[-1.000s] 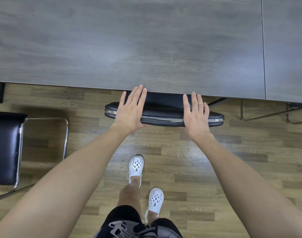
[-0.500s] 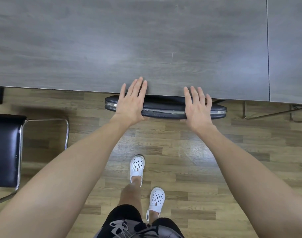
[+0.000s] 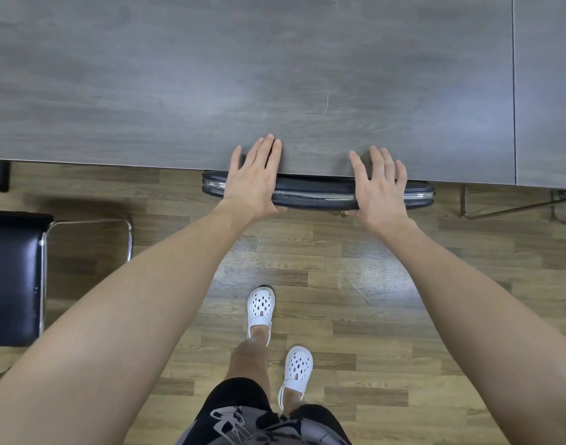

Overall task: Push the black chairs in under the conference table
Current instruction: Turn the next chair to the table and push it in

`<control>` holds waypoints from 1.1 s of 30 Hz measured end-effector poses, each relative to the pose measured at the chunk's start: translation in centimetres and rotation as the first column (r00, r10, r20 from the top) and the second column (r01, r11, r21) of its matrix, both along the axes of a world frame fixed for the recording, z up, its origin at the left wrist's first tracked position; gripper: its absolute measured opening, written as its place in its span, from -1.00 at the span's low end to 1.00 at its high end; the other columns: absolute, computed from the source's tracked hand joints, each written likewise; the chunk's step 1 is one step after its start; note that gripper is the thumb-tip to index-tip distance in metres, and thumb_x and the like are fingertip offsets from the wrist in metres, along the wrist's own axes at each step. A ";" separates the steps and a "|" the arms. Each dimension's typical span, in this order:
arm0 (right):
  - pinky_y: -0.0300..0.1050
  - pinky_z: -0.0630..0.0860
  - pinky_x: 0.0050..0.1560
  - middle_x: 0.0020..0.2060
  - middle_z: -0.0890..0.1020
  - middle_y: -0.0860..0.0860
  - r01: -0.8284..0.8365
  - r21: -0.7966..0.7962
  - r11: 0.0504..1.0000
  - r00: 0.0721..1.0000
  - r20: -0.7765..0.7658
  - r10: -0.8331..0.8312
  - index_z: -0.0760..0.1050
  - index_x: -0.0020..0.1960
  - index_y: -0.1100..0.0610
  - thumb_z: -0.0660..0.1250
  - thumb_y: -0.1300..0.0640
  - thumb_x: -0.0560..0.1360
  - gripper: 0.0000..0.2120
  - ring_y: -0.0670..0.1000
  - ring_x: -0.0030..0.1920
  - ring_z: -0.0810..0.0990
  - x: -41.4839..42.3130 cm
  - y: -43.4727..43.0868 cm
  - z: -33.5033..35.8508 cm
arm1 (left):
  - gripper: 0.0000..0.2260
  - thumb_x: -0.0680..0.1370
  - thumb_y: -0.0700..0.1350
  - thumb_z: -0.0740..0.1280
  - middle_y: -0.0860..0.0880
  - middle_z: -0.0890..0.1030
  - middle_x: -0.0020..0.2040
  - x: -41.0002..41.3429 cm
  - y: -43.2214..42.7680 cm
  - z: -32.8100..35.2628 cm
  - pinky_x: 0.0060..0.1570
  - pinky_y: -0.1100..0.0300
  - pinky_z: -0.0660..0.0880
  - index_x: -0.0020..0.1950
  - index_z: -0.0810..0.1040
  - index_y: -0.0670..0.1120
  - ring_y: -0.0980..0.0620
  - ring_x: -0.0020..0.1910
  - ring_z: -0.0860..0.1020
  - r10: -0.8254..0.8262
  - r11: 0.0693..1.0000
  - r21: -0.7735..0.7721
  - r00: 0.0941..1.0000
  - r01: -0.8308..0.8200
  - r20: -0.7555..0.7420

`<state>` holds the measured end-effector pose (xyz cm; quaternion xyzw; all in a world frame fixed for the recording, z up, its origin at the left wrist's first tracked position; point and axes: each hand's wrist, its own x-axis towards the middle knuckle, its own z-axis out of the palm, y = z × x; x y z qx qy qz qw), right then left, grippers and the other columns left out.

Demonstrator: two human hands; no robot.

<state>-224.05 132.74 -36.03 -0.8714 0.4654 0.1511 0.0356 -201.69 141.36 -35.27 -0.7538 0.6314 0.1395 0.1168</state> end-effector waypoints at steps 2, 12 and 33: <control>0.24 -0.03 0.45 0.49 0.07 0.31 0.002 0.003 1.000 1.000 -0.005 -0.002 -0.03 0.56 0.10 0.63 -0.07 0.21 0.16 0.29 0.51 0.00 0.0 -0.1 0.0 | 0.20 0.27 0.33 0.50 -0.06 -0.09 0.61 0.0 -0.1 0.0 0.51 -0.11 -0.10 0.59 -0.18 -0.12 -0.02 0.58 -0.07 0.003 1.000 0.003 1.000 -0.003 -0.002; 0.23 -0.10 0.47 0.51 0.00 0.29 0.033 0.036 0.999 0.999 0.003 -0.033 -0.06 0.56 0.08 0.60 -0.03 0.27 0.12 0.28 0.52 -0.08 0.1 0.1 0.3 | 0.19 0.27 0.35 0.49 -0.12 -0.09 0.61 -0.2 0.2 0.2 0.52 -0.10 -0.07 0.59 -0.12 -0.15 -0.05 0.58 -0.07 0.031 0.999 0.033 0.999 -0.030 -0.034; 0.07 0.17 0.42 0.51 0.07 0.24 0.157 0.140 0.978 0.987 0.016 -0.161 0.09 0.50 0.22 0.30 0.18 0.46 -0.31 0.22 0.50 0.06 2.0 15.5 2.9 | -0.36 0.53 -0.11 0.33 -0.16 0.07 0.58 -3.8 10.7 3.9 0.48 0.08 0.10 0.53 0.13 -0.20 -0.10 0.54 0.10 0.040 0.999 -0.014 0.978 -0.043 -0.204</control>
